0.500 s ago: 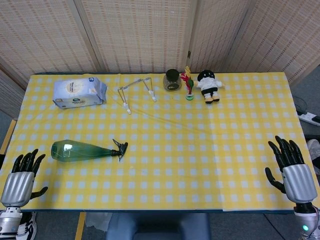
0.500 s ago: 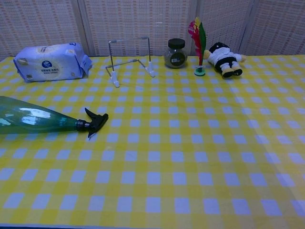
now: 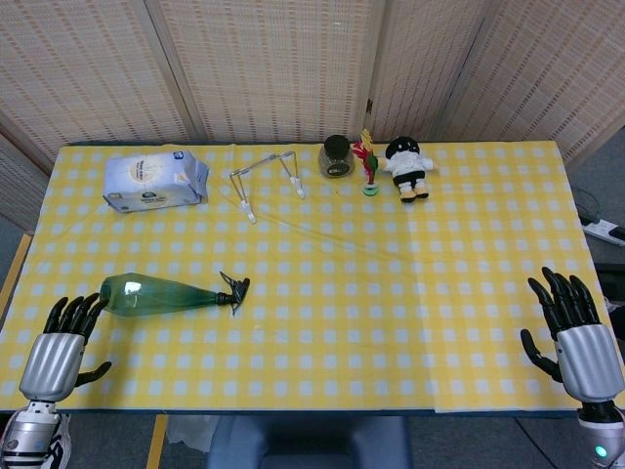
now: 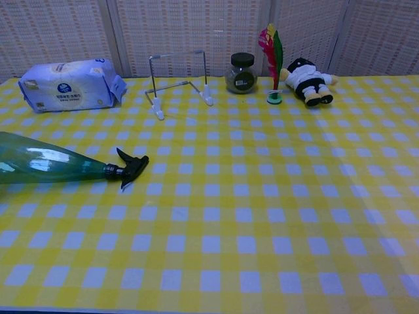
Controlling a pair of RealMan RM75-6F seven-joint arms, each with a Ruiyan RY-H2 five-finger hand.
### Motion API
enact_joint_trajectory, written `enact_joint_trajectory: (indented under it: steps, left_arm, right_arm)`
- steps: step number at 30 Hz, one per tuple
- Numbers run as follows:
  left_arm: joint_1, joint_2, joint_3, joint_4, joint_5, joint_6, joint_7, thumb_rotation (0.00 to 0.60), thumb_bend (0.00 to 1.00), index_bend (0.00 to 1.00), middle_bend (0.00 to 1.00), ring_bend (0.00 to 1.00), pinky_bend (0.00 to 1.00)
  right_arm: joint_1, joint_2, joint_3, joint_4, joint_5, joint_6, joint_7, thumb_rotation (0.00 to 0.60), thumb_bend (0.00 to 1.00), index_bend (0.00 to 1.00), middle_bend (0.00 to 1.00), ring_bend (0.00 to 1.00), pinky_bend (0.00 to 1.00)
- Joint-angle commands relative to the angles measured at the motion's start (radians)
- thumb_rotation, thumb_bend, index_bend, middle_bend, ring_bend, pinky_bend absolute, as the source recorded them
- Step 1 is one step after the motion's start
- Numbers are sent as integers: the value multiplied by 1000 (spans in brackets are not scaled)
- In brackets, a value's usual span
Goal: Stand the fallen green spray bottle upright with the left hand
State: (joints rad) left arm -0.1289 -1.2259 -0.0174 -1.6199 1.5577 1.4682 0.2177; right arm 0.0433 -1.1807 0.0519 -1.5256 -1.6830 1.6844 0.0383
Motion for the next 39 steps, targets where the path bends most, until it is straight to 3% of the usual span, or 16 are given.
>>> enact_joint_trajectory:
  steps: [1,2,4,5,10,15,21,39]
  left_arm:
    - [-21,-82,-19,47,79,66,-65,600,156,177,679,786,834]
    - [-26,-97,-25,46,85,69,-65,600,157,233,868,937,953]
    - [-44,-116,-33,30,70,37,-45,600,158,333,993,1000,1000]
    - [-57,-119,-40,12,43,3,-24,600,158,377,1000,1000,1000]
    - [-119,-125,-90,-72,-104,-141,83,600,157,359,1000,1000,1000]
    - [-191,-156,-152,-132,-323,-254,291,600,158,364,1000,1000,1000]
    - [-264,-224,-204,-142,-485,-242,496,600,166,380,1000,1000,1000]
    - [-444,-400,-253,48,-762,-272,655,600,179,393,1000,1000,1000]
  right_arm:
    - [1,-1,3,0,4,-4,2,600,456,0,0,0,0]
    - [3,-1,3,0,7,-8,4,600,456,0,0,0,0]
    - [6,0,3,1,12,-17,7,600,456,0,0,0,0]
    - [7,1,4,1,13,-19,11,600,456,0,0,0,0]
    - [0,10,12,-1,17,1,28,600,456,0,0,0,0]
    - [1,18,17,-1,33,-8,43,600,456,0,0,0,0]
    - [-1,26,18,-6,39,-9,57,600,457,0,0,0,0]
    - [-9,68,32,-6,63,-1,156,600,456,0,0,0,0]
